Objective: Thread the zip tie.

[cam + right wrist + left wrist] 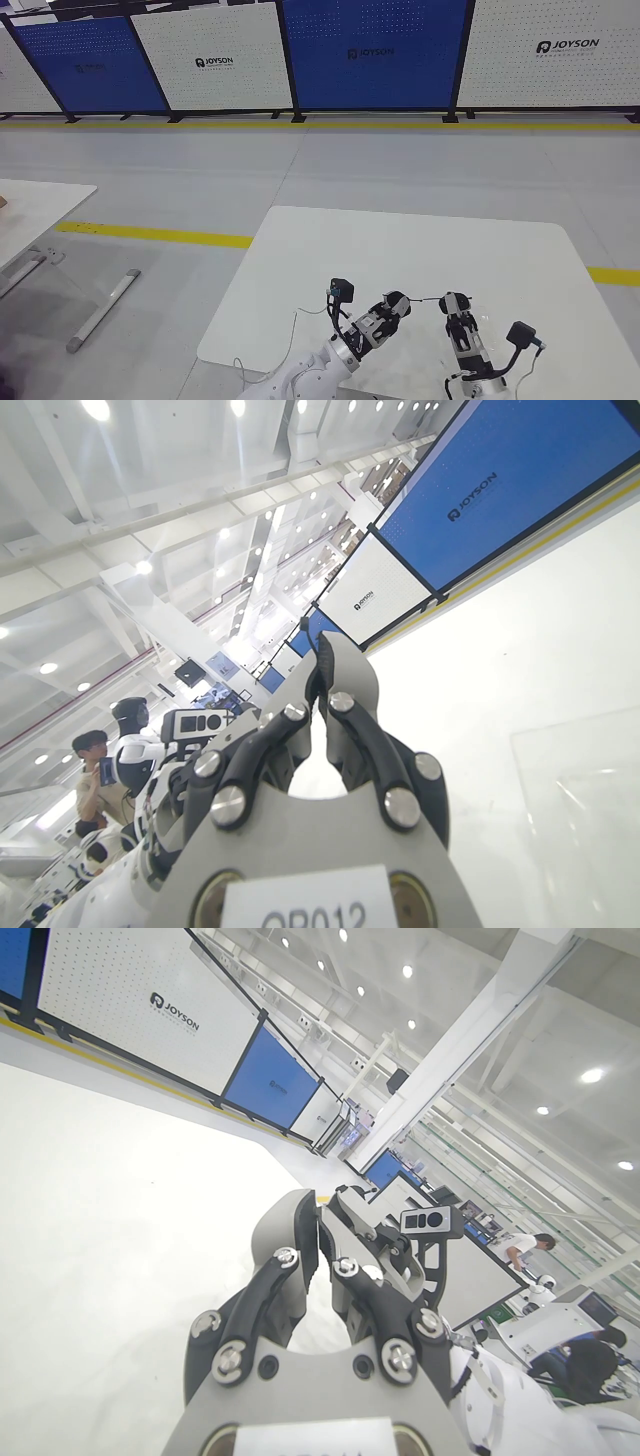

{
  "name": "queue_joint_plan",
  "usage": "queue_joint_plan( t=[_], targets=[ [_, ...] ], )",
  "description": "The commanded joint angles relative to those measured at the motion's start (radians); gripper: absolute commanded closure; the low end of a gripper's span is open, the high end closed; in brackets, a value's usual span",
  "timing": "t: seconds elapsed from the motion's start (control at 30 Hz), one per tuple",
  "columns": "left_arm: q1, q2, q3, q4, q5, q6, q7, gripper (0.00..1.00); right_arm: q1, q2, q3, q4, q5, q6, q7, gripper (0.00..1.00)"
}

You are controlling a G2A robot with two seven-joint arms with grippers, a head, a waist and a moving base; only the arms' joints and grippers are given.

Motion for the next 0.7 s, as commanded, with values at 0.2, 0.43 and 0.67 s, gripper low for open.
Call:
queue_joint_plan(
  t=[0.2,0.43,0.67],
  targets=[
    [0.0,0.0,0.0,0.0,0.0,0.0,0.0,1.0,0.003,0.002,-0.003,-0.002,-0.006,0.0,0.009,1.0],
    [0.0,0.0,0.0,0.0,0.0,0.0,0.0,1.0,0.008,0.001,-0.007,0.008,-0.007,0.0,0.014,1.0],
    [0.0,0.0,0.0,0.0,0.0,0.0,0.0,1.0,-0.004,0.004,-0.001,-0.006,0.002,0.0,0.002,1.0]
  ],
)
